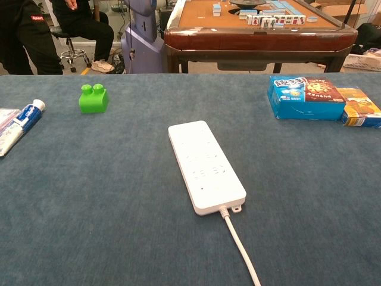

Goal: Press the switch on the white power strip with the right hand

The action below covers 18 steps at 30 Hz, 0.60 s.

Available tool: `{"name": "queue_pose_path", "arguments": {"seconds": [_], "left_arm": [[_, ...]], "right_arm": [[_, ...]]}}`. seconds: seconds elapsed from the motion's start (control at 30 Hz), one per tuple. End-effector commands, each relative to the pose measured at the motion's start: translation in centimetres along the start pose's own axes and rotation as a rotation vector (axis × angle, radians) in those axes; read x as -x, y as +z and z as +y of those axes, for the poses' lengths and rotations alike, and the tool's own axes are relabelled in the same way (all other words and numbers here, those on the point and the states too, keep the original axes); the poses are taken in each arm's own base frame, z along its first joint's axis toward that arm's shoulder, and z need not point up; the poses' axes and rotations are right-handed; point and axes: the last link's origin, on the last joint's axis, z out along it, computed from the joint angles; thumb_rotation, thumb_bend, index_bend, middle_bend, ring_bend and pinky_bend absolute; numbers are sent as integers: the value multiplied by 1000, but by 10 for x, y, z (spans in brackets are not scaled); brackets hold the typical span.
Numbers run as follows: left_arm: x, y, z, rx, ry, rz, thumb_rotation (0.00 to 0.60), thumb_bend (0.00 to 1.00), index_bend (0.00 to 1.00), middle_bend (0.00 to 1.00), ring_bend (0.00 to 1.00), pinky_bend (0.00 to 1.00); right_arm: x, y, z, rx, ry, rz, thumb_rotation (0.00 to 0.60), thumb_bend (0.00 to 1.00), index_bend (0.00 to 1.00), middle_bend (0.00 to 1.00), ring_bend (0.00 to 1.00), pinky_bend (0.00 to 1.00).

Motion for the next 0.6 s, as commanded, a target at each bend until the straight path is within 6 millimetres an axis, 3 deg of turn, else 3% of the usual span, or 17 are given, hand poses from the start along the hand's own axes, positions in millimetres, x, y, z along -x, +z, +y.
{"name": "queue_pose_path", "arguments": {"seconds": [0.03,0.17,0.27,0.4,0.6], "left_arm": [[0,0,0,0,-2,0,600,227,416,402,370,559],[-1,-2,0,-3,-13,-6,600,226,427,454,408,584],[-4,-4,1,-3,-14,-1,600,227,433,473,421,587],[-5,-6,1,-6,-20,-3,600,226,439,480,424,587],[-3,-8,4,7,-22,-19,600,227,440,482,426,588]], "right_arm": [[0,0,0,-1,10,8,600,10,128,200,241,470],[2,4,-2,-5,35,26,600,43,237,280,257,470],[4,6,-7,-34,38,16,600,58,258,314,272,472],[6,9,-25,-129,29,0,600,189,274,387,398,714],[2,27,-70,-314,-66,-39,600,448,279,554,647,880]]}}
